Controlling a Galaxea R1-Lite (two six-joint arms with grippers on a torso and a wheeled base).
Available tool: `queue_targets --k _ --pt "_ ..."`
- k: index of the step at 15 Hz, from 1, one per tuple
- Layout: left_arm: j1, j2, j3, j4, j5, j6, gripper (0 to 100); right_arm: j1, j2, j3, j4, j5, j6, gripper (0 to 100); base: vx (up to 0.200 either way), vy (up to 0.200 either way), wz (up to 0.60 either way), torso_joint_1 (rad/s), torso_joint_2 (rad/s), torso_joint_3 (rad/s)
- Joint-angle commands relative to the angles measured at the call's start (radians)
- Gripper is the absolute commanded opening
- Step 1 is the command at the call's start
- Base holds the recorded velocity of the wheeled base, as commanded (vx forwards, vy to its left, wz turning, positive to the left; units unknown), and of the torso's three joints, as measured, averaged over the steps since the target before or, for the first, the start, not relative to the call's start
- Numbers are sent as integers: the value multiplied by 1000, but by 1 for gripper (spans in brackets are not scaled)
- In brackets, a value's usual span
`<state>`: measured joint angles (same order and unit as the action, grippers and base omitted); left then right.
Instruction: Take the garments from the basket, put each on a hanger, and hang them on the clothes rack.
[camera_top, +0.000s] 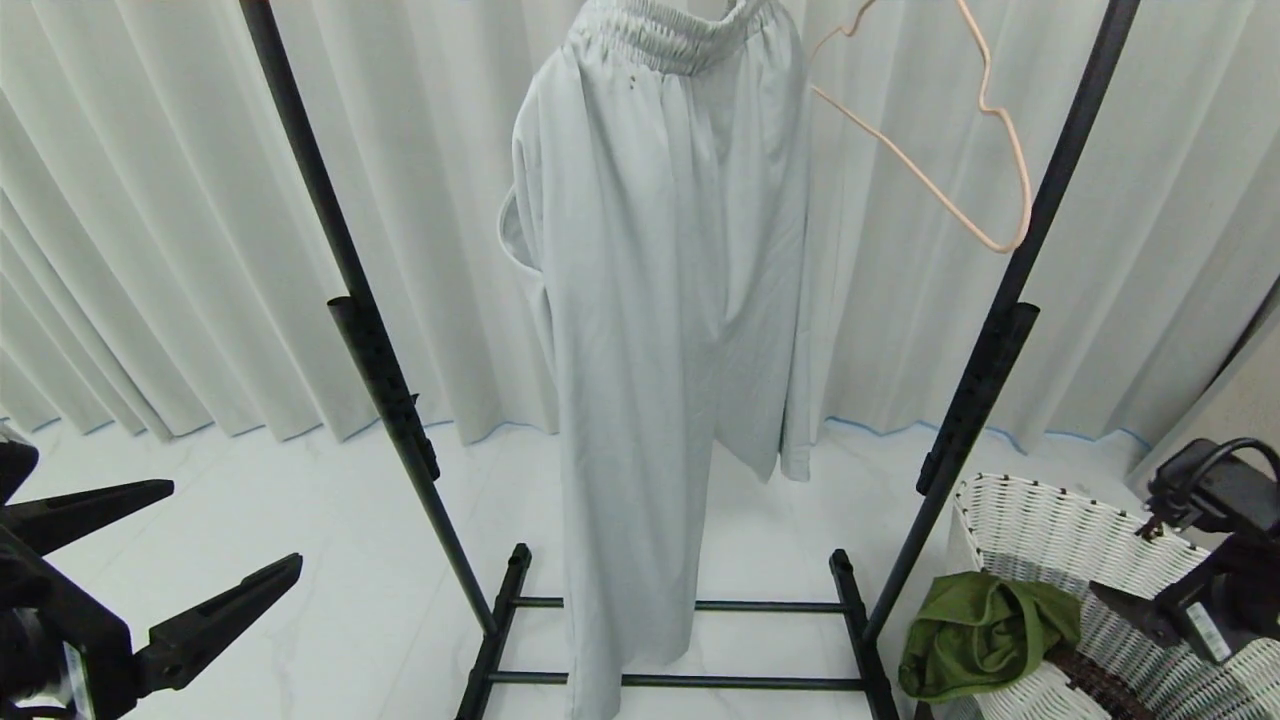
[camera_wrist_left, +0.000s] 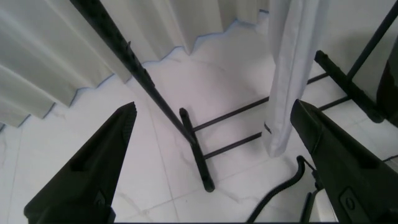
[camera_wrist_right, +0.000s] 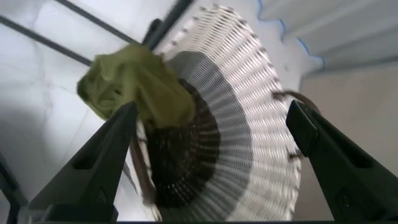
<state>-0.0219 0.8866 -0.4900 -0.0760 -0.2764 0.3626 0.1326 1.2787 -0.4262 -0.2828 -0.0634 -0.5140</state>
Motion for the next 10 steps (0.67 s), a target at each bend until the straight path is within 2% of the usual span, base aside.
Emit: queue_targets --k 1,3,10 --pt "-3 5 2 -1 0 1 100 81 174 33 -49 -38 0 100 0 0 0 0 0 0" --pt "-4 3 2 -1 0 1 100 90 254 30 -65 -49 0 100 0 0 0 0 0 0" --pt "-4 6 -4 -1 2 -1 100 88 487 32 -343 -159 3 100 0 0 0 0 0 0"
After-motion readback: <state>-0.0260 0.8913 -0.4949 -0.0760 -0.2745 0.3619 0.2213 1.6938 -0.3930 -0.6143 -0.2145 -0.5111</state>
